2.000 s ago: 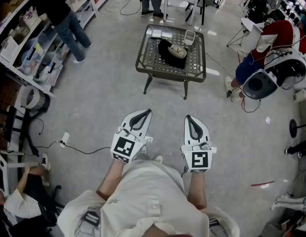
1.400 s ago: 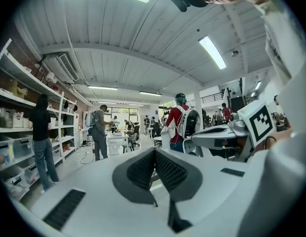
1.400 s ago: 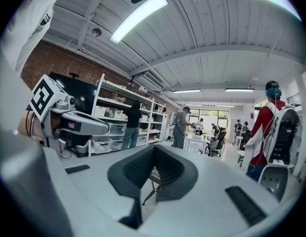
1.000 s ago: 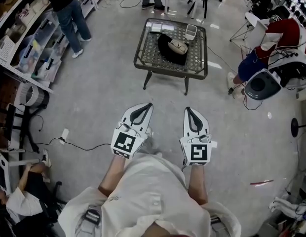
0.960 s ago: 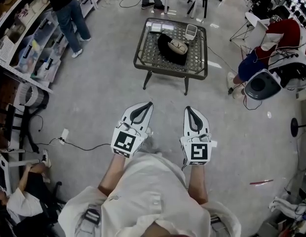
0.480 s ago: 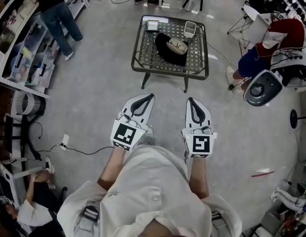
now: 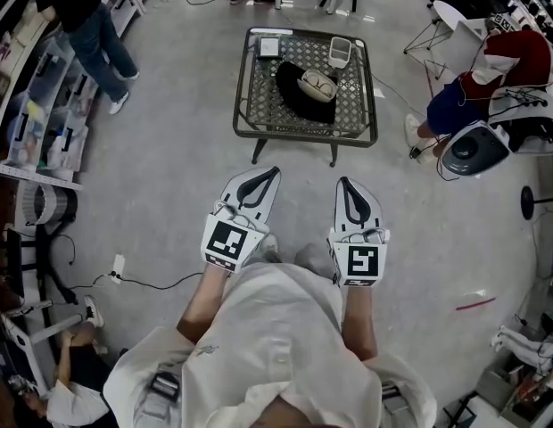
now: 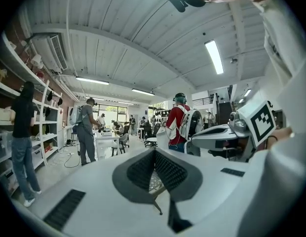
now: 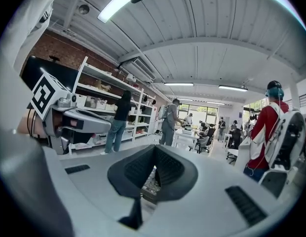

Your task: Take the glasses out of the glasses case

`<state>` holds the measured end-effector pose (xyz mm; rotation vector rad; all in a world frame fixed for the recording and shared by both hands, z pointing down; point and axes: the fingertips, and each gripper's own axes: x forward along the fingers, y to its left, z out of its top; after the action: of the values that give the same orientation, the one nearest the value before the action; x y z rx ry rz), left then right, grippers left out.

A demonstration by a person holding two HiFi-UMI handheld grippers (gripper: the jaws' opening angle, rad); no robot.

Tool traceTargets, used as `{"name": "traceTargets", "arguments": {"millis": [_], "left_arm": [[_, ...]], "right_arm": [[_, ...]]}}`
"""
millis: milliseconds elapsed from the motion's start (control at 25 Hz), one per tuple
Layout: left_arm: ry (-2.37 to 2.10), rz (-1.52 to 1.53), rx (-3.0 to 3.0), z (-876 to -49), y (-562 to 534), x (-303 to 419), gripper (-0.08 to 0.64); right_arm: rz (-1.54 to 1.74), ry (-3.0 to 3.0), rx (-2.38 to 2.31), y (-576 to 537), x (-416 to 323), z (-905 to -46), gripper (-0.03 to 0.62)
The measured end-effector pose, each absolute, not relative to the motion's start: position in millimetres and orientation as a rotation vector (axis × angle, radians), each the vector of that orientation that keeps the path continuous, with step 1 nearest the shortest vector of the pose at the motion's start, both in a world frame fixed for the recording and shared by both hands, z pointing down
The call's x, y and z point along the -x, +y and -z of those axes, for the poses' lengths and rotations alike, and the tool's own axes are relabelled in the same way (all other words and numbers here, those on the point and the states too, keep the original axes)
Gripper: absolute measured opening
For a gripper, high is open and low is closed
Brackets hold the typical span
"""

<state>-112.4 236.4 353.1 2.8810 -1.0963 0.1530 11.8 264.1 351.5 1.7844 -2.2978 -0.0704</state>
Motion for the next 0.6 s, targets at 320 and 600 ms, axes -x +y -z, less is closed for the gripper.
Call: {"name": "traceTargets", "arguments": {"millis": [320, 600], "left_arm": [[-1.08, -0.162, -2.881, -360.5, 205.5, 107.2, 0.009], [-1.119, -0.188, -2.862, -370.0, 168.3, 95.9, 0.009]], "right_arm": [[0.074, -2.292, -1.781, 233.4, -16.2, -357.2, 0.006], [0.073, -2.32, -1.751, 190.0, -28.5, -364.8, 0.006]]}}
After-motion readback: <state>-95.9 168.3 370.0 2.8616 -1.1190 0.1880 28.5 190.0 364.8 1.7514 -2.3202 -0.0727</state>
